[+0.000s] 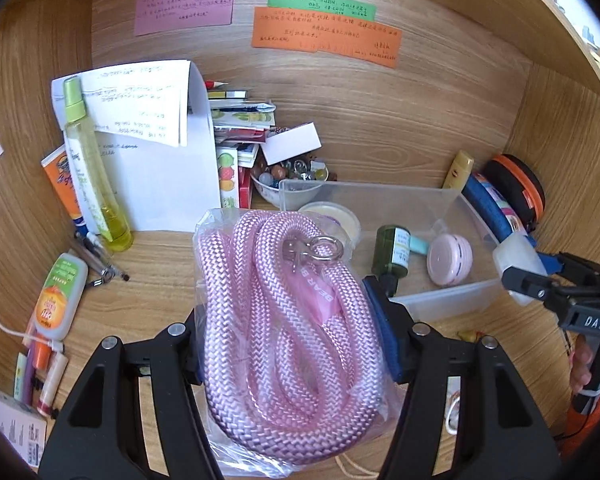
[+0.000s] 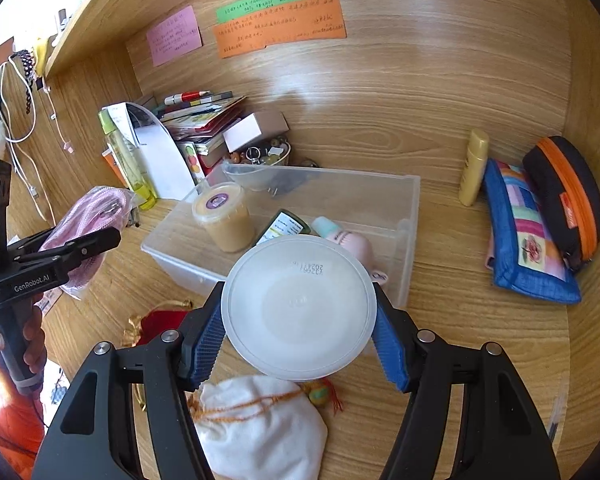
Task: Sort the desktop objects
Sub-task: 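Lower the pink rope bag and white lid into the clear box and release both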
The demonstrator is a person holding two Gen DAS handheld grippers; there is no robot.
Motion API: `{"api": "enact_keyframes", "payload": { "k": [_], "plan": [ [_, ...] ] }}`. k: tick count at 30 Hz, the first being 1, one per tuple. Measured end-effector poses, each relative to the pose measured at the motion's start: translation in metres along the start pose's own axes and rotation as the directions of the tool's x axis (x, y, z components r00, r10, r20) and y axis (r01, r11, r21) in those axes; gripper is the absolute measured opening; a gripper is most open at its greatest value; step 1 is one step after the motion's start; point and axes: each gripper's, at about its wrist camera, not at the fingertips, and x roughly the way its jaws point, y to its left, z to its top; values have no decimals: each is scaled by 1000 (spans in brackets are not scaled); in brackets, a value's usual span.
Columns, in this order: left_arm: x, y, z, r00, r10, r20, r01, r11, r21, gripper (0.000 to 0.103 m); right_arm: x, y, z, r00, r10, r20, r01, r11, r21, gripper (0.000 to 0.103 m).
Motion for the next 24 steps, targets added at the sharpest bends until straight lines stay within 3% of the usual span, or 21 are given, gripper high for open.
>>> {"api": "enact_keyframes", "payload": {
  "k": [24],
  "plan": [
    [75,-33,52,996,-67,-51,71,994,78,62,69,-18,43,998,-15,-56,15,1000,-6,63]
  ]
}}
